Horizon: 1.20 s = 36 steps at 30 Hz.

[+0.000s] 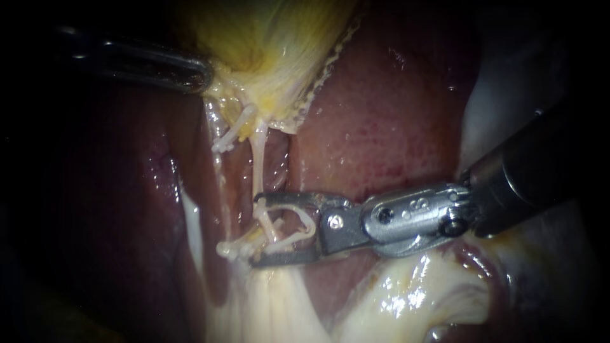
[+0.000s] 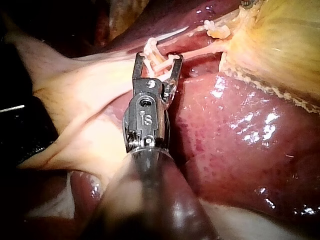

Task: Clipping first clip right tube

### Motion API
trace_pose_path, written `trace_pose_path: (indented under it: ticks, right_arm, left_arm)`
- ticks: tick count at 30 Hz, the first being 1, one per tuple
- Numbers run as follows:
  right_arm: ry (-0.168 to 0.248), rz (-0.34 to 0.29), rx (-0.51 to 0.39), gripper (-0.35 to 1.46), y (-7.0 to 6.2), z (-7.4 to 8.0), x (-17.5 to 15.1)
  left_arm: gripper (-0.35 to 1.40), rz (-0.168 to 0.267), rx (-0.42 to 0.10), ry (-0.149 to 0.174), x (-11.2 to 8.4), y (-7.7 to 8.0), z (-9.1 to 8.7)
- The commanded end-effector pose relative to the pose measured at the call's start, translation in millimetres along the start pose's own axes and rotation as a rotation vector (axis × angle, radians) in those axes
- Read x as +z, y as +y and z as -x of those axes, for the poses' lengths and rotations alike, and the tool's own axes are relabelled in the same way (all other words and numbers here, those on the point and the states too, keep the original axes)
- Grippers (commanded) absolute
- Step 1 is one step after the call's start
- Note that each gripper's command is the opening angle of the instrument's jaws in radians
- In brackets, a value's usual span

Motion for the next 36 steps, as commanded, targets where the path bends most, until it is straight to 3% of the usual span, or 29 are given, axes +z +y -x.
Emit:
trace_pose_path:
  ticks: [1, 11, 17, 26, 33, 36]
  right_arm:
    - [0.001, 0.000, 0.000, 0.49, 0.0, -0.2, -0.3]
    - [0.012, -0.021, 0.029, 0.49, -0.1, -1.7, -4.4]
    - [0.009, -0.034, 0.083, 0.49, -0.1, -1.4, -7.2]
    - [-0.005, -0.027, 0.209, 0.49, 1.8, 0.4, -6.0]
    - [-0.021, -0.053, 0.319, 0.49, 3.5, 3.5, -3.3]
    - [-0.007, -0.079, 0.364, 0.49, 4.0, 4.6, -2.1]
  left_arm:
    - [-0.35, -0.002, 0.000, 0.000, 0.0, 0.0, 0.0]
    - [-0.35, -0.002, 0.001, 0.000, 0.0, 0.0, -0.1]
    - [-0.35, -0.002, 0.001, 0.000, -0.1, 0.0, -0.1]
    - [-0.35, -0.002, 0.001, 0.001, -0.1, 0.1, -0.2]
    - [-0.35, -0.002, 0.002, 0.000, 0.0, 0.1, -0.3]
    - [-0.35, -0.002, 0.002, 0.000, 0.0, 0.1, -0.3]
